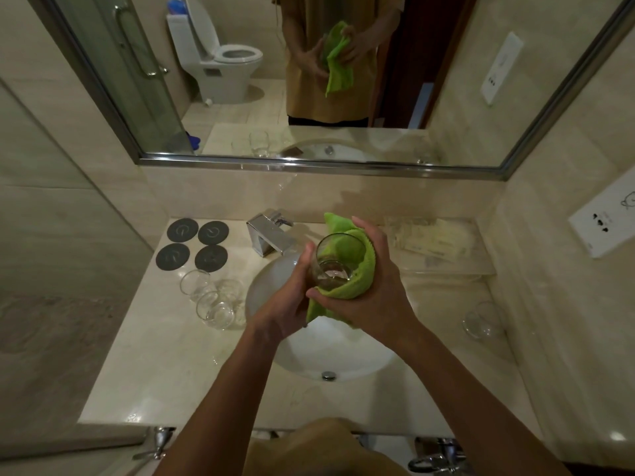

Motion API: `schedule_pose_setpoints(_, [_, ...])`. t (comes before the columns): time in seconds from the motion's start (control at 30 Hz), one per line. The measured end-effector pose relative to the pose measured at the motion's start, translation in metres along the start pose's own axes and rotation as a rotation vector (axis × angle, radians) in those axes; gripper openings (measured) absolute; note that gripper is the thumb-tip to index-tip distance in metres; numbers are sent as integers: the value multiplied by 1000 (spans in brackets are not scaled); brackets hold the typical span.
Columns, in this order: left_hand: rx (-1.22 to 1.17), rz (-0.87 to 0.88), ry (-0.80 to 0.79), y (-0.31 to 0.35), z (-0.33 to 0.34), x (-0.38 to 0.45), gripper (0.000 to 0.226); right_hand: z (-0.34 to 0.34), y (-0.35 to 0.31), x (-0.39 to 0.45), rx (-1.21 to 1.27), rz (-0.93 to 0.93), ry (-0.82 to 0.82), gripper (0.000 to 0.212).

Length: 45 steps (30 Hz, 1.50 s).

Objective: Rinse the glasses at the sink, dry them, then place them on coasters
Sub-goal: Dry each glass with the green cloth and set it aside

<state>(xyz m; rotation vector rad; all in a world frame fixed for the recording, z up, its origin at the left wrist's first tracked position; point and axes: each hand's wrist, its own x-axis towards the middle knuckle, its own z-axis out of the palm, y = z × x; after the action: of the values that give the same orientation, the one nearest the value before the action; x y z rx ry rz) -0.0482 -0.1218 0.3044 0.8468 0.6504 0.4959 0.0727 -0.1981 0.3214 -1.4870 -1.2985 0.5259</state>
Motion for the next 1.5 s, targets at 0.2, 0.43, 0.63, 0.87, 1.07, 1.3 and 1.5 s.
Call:
schedule_pose_setpoints(0.2, [348,161,135,0,-7,8,46,-1,7,0,-337,-4,-142,110])
schedule_pose_setpoints(0.43, [629,163,332,6,-5,6,60,-2,2,7,-550,62,-220,110])
schedule_pose_setpoints(0.63, [765,375,524,11,4,4,39,3,-1,10,-799,-33,-182,101])
schedule_pose_setpoints(0.87, [1066,547,604,5,-1,11,41,6,6,18,-865,-69,-294,107])
schedule_pose_setpoints(1.07, [1056,680,470,3,-5,7,47,-21,-5,41,-357,232,-678,113])
schedule_pose_setpoints(1.3, [906,655,384,2,-1,8,39,-30,6,42,140,354,-742,72])
schedule_pose_setpoints(1.5, [893,567,473,-2,-5,9,39,-10,6,23,-219,256,-565,108])
